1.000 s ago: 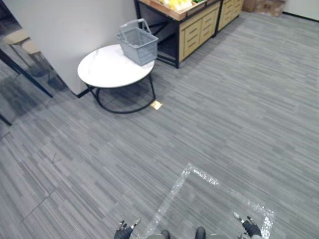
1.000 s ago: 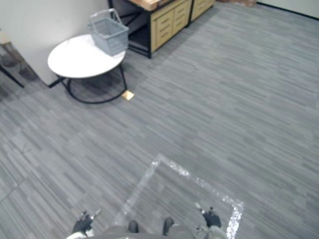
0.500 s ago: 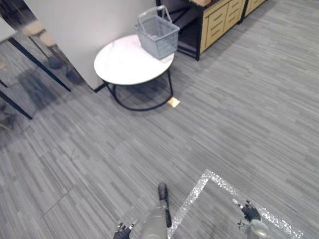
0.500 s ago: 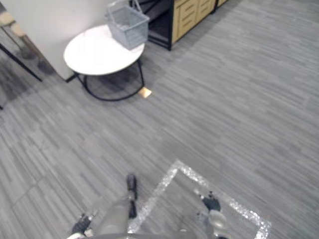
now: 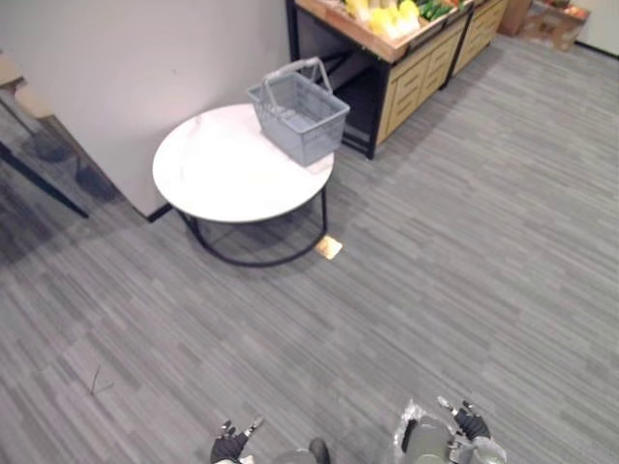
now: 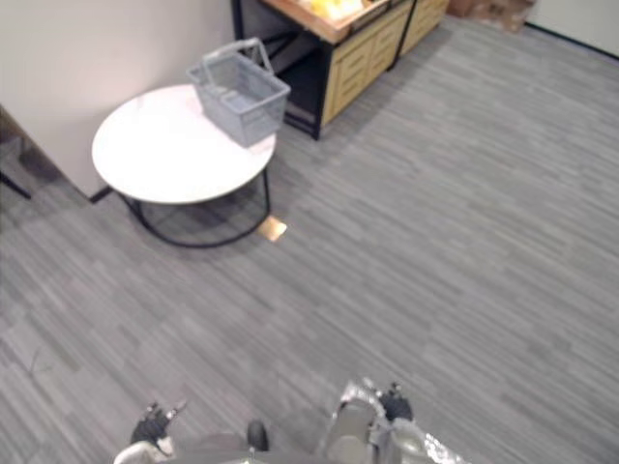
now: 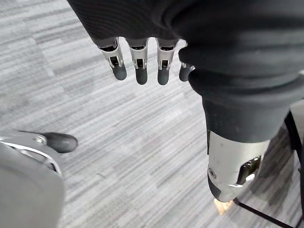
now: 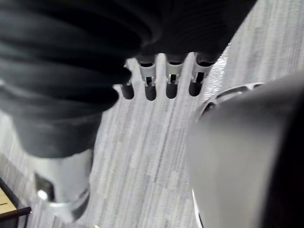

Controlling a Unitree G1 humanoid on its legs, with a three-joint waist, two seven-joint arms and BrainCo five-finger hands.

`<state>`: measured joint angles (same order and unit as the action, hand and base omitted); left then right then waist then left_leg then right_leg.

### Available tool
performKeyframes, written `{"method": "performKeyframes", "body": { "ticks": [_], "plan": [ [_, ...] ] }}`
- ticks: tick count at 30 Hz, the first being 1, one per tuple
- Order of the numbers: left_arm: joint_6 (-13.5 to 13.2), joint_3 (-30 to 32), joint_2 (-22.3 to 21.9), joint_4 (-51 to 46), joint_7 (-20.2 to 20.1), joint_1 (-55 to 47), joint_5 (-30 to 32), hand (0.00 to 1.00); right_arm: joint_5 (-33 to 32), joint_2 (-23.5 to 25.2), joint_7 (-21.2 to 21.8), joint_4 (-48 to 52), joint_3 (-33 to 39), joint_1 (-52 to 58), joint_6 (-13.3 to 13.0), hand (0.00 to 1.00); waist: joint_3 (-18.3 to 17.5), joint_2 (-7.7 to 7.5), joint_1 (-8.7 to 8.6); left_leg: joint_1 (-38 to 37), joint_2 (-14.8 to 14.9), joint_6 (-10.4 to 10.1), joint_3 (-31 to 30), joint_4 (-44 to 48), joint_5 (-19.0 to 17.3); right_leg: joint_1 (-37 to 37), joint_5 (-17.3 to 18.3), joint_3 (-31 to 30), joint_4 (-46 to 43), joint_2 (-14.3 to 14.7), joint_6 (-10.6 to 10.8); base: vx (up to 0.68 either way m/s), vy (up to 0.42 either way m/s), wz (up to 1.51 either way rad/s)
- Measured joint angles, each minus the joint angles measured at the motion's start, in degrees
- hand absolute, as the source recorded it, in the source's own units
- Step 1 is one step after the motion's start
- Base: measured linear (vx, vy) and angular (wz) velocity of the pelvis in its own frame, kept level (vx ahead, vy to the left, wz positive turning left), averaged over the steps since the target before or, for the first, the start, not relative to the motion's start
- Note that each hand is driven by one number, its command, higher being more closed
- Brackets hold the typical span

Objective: Pick vegetable in the basket

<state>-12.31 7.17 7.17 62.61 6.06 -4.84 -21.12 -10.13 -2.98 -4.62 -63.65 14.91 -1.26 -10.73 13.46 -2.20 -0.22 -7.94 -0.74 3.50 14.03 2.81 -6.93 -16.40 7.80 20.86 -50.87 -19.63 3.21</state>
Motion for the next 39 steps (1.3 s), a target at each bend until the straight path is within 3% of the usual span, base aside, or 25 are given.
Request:
{"method": "performKeyframes", "body": {
  "ticks": [2,3,4,6,8,9,10,12,14,15,16,18,21,23,25,26,27,29,30,32,34,36,37,38,39],
  "plan": [
    [-0.05,0.21,-0.53,-0.53,-0.11,1.15,0.02,0.0,0.0,-0.02,-0.02,0.62,1.2,0.32,-0.06,0.0,0.04,0.6,-0.58,-1.48,0.87,-0.82,-1.01,-0.61,-1.44,-1.5,-0.45,4.1,14.82,1.96,0.6,0.31,-0.087,0.43],
    [-0.11,0.2,-0.79,-1.12,-0.12,1.56,0.02,0.0,-0.04,0.35,-0.03,1.03,2.67,0.27,-0.11,0.0,0.03,1.22,-1.02,-2.22,1.97,-2.36,-1.32,-1.01,-4.53,-2.42,-2.35,4.11,26.26,3.84,1.9,0.38,-0.141,0.44],
    [-0.05,0.88,-0.83,-0.98,-0.13,2.1,0.06,0.0,-0.03,1.19,-0.05,0.94,3.33,0.4,-0.02,0.0,0.16,0.11,-0.87,-3.59,1.93,-3.69,-1.32,-1.43,-5.6,-2.55,-6.38,3.32,38.1,4.32,2.44,0.38,-0.166,0.38],
    [-0.03,2.37,-1.68,0.0,-0.05,2.17,0.28,0.0,-0.12,1.98,-0.03,1.48,5.31,1.06,-0.09,0.0,-0.02,-0.25,-1.01,-5.85,2.64,-5.65,-2.19,-1.33,-8.09,-2.61,-9.18,0.52,47.27,4.36,3.73,0.43,-0.251,0.25],
    [0.01,3.37,-2.72,1.12,-0.04,1.98,1.35,0.0,-0.02,1.59,0.1,2.07,6.88,2.09,-0.03,0.0,-0.16,0.33,-1.16,-8.91,4.76,-7.34,-3.26,-0.74,-12.02,-2.57,-11.91,-1.35,45.1,4.42,3.1,0.62,-0.409,0.24],
    [0.01,4.55,-4.44,1.3,-0.1,0.88,1.74,0.0,0.11,0.5,0.1,2.35,7.2,2.73,-0.06,0.0,-2.08,3.11,-1.18,-9.61,8.22,-8.14,-4.01,1.05,-13.56,-4.77,-13.04,-0.92,37.85,6.67,2.5,0.59,-0.382,0.17],
    [-0.01,4.55,-4.82,1.31,-0.22,0.89,2.04,0.0,0.13,0.25,0.12,2.11,7.21,2.76,0.01,0.0,-2.24,3.33,-1.1,-9.03,9.28,-8.15,-4.24,3.67,-13.19,-5.17,-13.03,-1.38,35.57,7.09,2.29,0.61,-0.421,0.08],
    [0.01,4.64,-6.64,1.26,-0.3,0.27,2.13,0.0,0.12,-0.52,0.22,1.9,7.27,2.63,0.15,0.0,-2.18,4.63,-1.12,-4.48,13.02,-8.6,-5.72,16.9,-10.1,-3.56,-9.44,-0.46,32.88,9.42,-2.36,0.65,-0.462,-0.04],
    [0.21,4.79,-6.37,1.04,-0.22,0.27,2.09,0.0,0.15,-0.56,0.21,1.92,6.34,3.02,0.22,0.0,-2.01,5.03,-1.34,3.71,15.92,-9.82,-10.05,36.33,2.85,1.12,-5.11,1.28,31.77,10.63,-3.41,0.66,-0.379,0.09],
    [0.16,4.71,-6.23,0.75,-0.24,0.31,2.06,0.0,0.11,-0.73,0.21,1.9,5.07,3.35,0.22,0.0,-1.72,4.57,-1.06,6.64,17.03,-11.15,-10.55,43.91,4.48,3.64,-3.37,1.44,31.9,11.0,-3.97,0.62,-0.245,0.06],
    [-0.03,4.35,-5.91,0.52,-0.42,0.4,2.05,0.0,0.12,-0.95,0.23,1.94,4.22,3.35,0.2,0.0,-1.56,4.52,-0.93,10.3,18.23,-11.06,-9.44,52.14,3.63,7.47,-1.38,1.38,32.95,11.63,-4.24,0.71,-0.254,0.01],
    [-0.04,4.29,-5.8,0.04,-0.58,0.63,1.93,0.0,0.11,-0.98,0.19,1.98,4.18,3.32,0.12,0.0,-1.39,4.38,-0.81,14.75,18.19,-9.87,-7.19,57.45,0.27,13.64,0.75,1.37,35.91,12.11,-3.68,0.59,-0.178,0.03],
    [-0.42,2.98,-5.76,-2.61,-0.81,0.58,0.93,0.0,0.08,-1.22,0.17,1.92,4.13,2.43,0.12,0.0,-1.32,4.48,0.7,22.73,16.84,-9.82,-2.17,51.81,-3.77,20.75,1.56,1.04,41.35,12.24,-2.64,0.42,-0.023,-0.14],
    [-0.78,1.27,-5.57,-4.52,-1.0,0.25,0.94,0.0,0.09,-1.25,0.13,2.02,4.3,2.05,0.09,0.0,-1.22,4.08,1.57,25.14,13.03,-9.32,0.4,33.59,-3.32,24.36,0.95,0.98,45.11,11.32,-0.43,0.41,0.107,-0.23],
    [-0.98,0.17,-5.58,-5.33,-1.36,-0.48,0.93,0.0,0.13,-1.37,0.14,2.22,4.22,2.34,-0.02,0.0,-1.32,4.23,1.95,24.28,8.88,-9.1,0.72,10.04,3.1,28.21,1.76,0.79,48.59,10.65,1.95,0.44,0.193,-0.15],
    [-1.01,-0.09,-5.65,-5.77,-1.41,-0.94,0.92,0.0,0.13,-1.37,0.12,2.4,3.84,2.56,-0.01,0.0,-1.42,4.4,2.07,24.15,8.42,-9.04,0.47,5.15,4.7,29.36,2.15,0.59,49.3,10.7,2.77,0.48,0.251,-0.18],
    [-1.34,0.02,-5.67,-6.45,-1.62,-1.52,0.38,0.0,0.18,-1.42,0.13,2.47,2.41,2.81,0.01,0.0,-1.52,4.34,2.41,24.88,8.2,-8.32,-0.53,3.26,8.82,31.38,3.23,-0.06,50.07,10.61,4.39,0.62,0.307,-0.23],
    [-1.47,-0.17,-4.72,-6.9,-1.93,-1.47,-0.09,0.0,0.45,-0.1,0.36,2.47,0.3,2.41,0.0,0.0,-2.55,1.98,2.91,25.77,6.47,-6.44,0.55,7.41,11.06,32.47,4.08,-2.11,50.63,8.77,3.52,0.51,0.221,-0.2],
    [-1.44,-0.09,-3.91,-6.86,-2.08,-0.89,-0.11,0.0,1.21,0.7,0.87,2.58,-0.61,1.52,-0.05,0.0,-2.55,0.47,2.91,26.19,5.44,-3.73,1.27,9.41,9.07,32.05,2.37,-3.99,49.69,7.4,2.91,0.37,0.151,-0.07],
    [-1.26,-0.02,-3.12,-6.53,-2.23,-0.61,-0.08,0.0,1.25,0.79,1.72,2.67,-1.44,1.03,-0.04,0.0,-2.92,-0.19,3.13,25.27,4.26,-1.21,1.61,11.85,6.95,30.64,-0.9,-7.33,44.99,5.6,4.72,0.57,0.262,-0.01],
    [-0.91,-0.02,-3.11,-5.92,-2.05,-0.74,0.01,0.0,1.32,0.46,2.33,2.71,-1.84,1.13,-0.18,0.0,-3.59,-0.67,3.31,21.37,2.56,-0.29,2.48,10.98,3.72,25.75,-4.29,-11.57,31.16,3.01,6.57,0.52,0.257,-0.06],
    [-0.73,-0.15,-2.86,-5.4,-1.89,-1.21,0.03,0.0,1.33,0.59,2.33,2.69,-2.02,1.52,-0.15,0.0,-3.51,-0.74,3.02,15.66,1.75,-0.15,2.78,8.12,1.47,17.98,-14.08,-14.74,12.45,0.75,6.46,0.38,0.177,0.02],
    [-0.35,-0.82,-2.38,-4.94,-1.86,-1.75,0.03,0.0,1.32,0.85,2.36,2.7,-2.68,1.84,-0.12,0.0,-3.24,-0.35,2.05,11.94,1.36,-0.07,2.31,7.17,0.39,12.79,-14.8,-15.4,-0.66,0.14,7.16,0.54,0.178,0.18],
    [0.11,-1.19,-1.83,-3.88,-1.79,-1.83,0.01,0.0,1.31,0.81,2.33,3.01,-3.61,2.56,-0.13,0.0,-3.19,-0.27,1.4,7.84,1.06,0.25,1.32,5.96,-0.21,9.19,-12.92,-14.4,-8.9,0.21,5.6,0.47,0.124,0.29],
    [0.22,-1.17,-1.75,-3.66,-1.66,-1.91,-0.01,0.0,1.3,0.78,2.33,3.42,-4.08,2.83,-0.12,0.0,-3.16,-0.24,1.34,6.03,0.91,0.25,0.77,5.09,-0.2,7.92,-11.28,-13.26,-11.0,0.42,5.51,0.47,0.089,0.47]
  ]
}}
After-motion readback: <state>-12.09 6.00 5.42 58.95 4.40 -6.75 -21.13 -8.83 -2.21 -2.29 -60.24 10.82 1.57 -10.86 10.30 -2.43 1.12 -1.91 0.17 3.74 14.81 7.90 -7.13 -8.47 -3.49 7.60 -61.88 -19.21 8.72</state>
